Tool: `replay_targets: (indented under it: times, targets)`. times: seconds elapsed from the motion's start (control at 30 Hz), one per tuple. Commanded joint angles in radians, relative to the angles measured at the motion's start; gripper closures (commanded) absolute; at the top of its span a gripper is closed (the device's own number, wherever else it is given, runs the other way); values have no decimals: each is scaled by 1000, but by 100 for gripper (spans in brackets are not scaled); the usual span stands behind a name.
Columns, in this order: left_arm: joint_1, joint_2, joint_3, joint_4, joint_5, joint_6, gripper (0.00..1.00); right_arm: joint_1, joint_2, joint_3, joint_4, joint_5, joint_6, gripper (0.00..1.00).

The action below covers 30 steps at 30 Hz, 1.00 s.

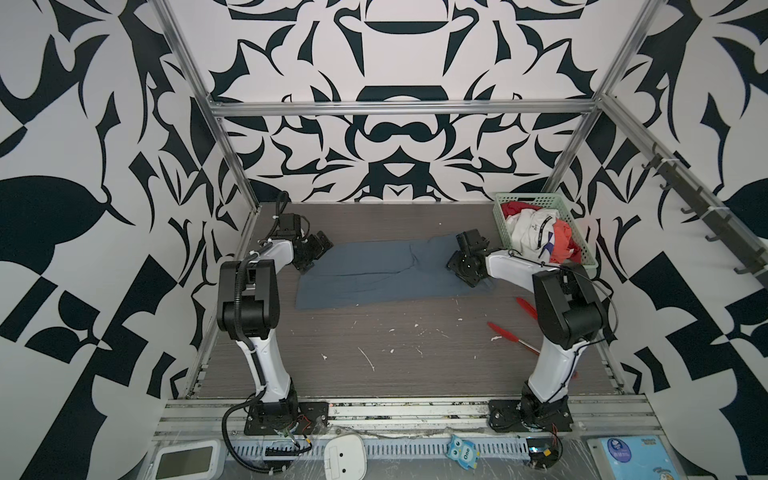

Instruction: Fold and stack the t-shirts

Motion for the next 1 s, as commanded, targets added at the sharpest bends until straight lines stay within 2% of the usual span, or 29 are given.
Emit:
replay_targets:
  times: [0.0,0.2,0.4,0.47,0.6,0.73,0.87,0.97]
  targets:
    - [3,-11,-62,-21,-80,-22,1,-4,51,105,-87,74,6,31]
    - [14,-64,-239,23,-150,-90,1,-30,190,311,-144,48,-57,31]
    - [-13,-270,-556,109,-122,-221,1,-47,415,720,-254,-35,-151,31]
    - [-71,-384,-667,110,-126,-273,0,-43,492,844,-257,-88,-134,31]
    - [-287,-590,-786,22,-122,-358,1,-20,676,1097,-223,-224,-60,33]
    - [-455,-757,-795,-137,-116,-378,1,7,835,1280,-88,-357,43,33]
    - [-495,-905,-781,-248,-108,-383,1,22,917,1315,200,-496,174,33]
    - [-495,-988,-722,-326,-134,-338,0,22,898,1254,423,-572,239,34]
